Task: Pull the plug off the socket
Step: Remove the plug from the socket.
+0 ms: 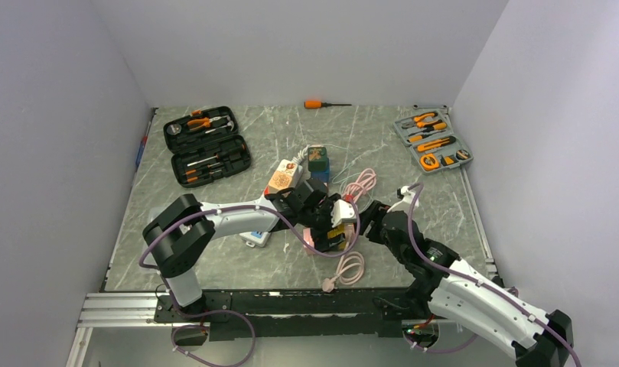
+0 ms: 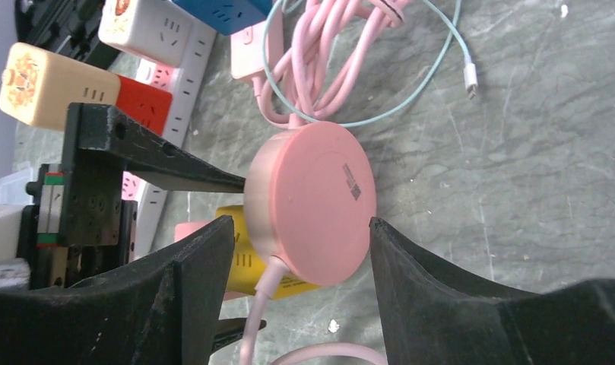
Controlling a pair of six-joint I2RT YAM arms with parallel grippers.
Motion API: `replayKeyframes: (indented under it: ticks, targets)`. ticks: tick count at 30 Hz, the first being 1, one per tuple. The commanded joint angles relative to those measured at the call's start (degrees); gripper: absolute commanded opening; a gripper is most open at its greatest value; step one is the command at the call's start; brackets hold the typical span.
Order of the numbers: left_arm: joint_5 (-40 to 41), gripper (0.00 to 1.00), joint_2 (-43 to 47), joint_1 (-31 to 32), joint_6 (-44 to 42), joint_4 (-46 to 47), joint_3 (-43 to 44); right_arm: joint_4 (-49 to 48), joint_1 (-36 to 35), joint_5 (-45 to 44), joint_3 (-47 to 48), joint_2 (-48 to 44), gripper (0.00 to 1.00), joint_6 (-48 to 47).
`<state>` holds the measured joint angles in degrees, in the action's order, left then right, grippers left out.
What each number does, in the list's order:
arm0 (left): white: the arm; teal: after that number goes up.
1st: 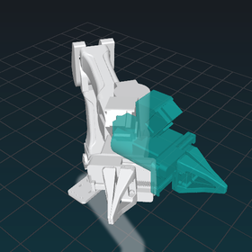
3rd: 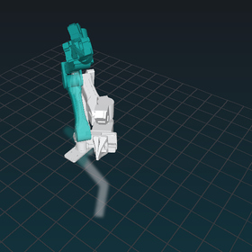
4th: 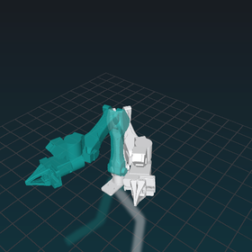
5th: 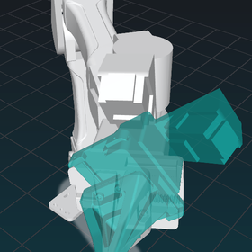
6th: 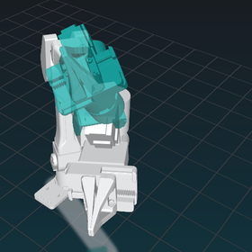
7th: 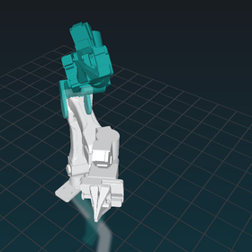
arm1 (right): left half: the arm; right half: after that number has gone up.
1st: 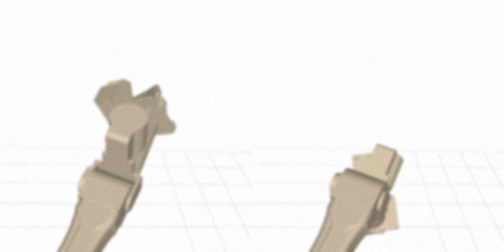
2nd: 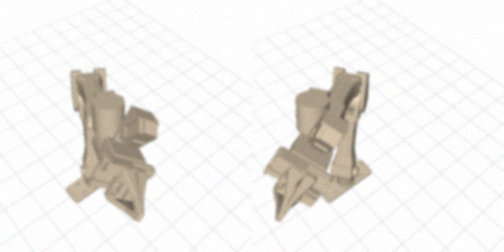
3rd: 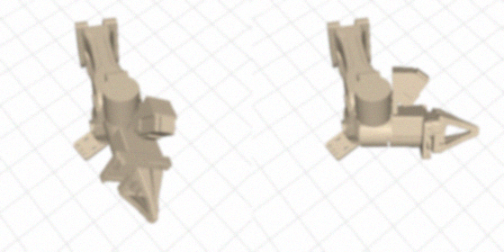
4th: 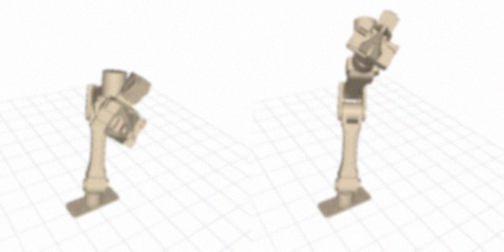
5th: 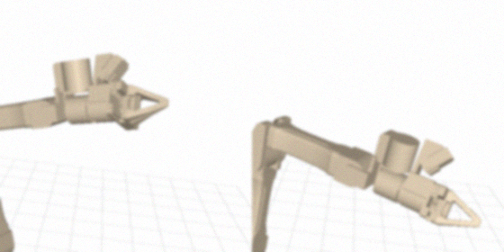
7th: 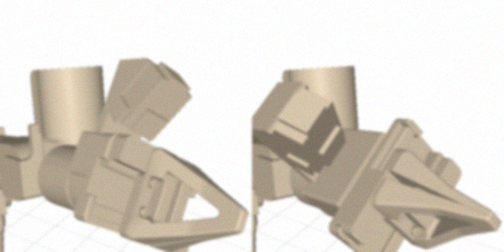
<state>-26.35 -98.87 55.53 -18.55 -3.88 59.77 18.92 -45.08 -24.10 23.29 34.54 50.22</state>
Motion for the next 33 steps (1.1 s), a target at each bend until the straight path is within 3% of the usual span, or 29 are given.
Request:
replayKeyframes:
  ticks: [1,5,10,15,17,24,33]
  targets:
    - [-2.97,0.96,-1.06,-0.07,-1.43,0.81,0.84,1.96,0.52,-1.65,1.41,-0.91,0.67,0.62]
    - [-4.76,0.87,-2.80,-1.43,-3.40,0.29,0.95,3.18,0.73,-2.33,1.81,-2.65,0.68,0.06]
    - [-7.87,0.64,-7.38,-2.72,-3.77,-2.96,5.14,3.65,0.84,-2.37,4.06,1.15,0.70,-0.99]
    - [-7.71,0.19,-7.16,-2.72,-3.72,0.75,4.58,2.88,1.88,-1.37,4.98,6.06,0.72,-1.03]
    - [-6.45,0.07,-6.24,-2.65,-4.56,1.33,3.94,2.18,3.03,-0.11,5.62,7.27,0.73,-1.59]
    - [1.23,0.00,-1.01,-0.20,-10.10,2.52,-0.13,0.51,9.80,7.93,9.80,14.26,0.73,-3.49]
    - [10.85,0.00,-1.70,2.30,-14.18,-8.06,8.25,-1.19,9.98,13.48,14.41,20.95,0.71,-5.46]
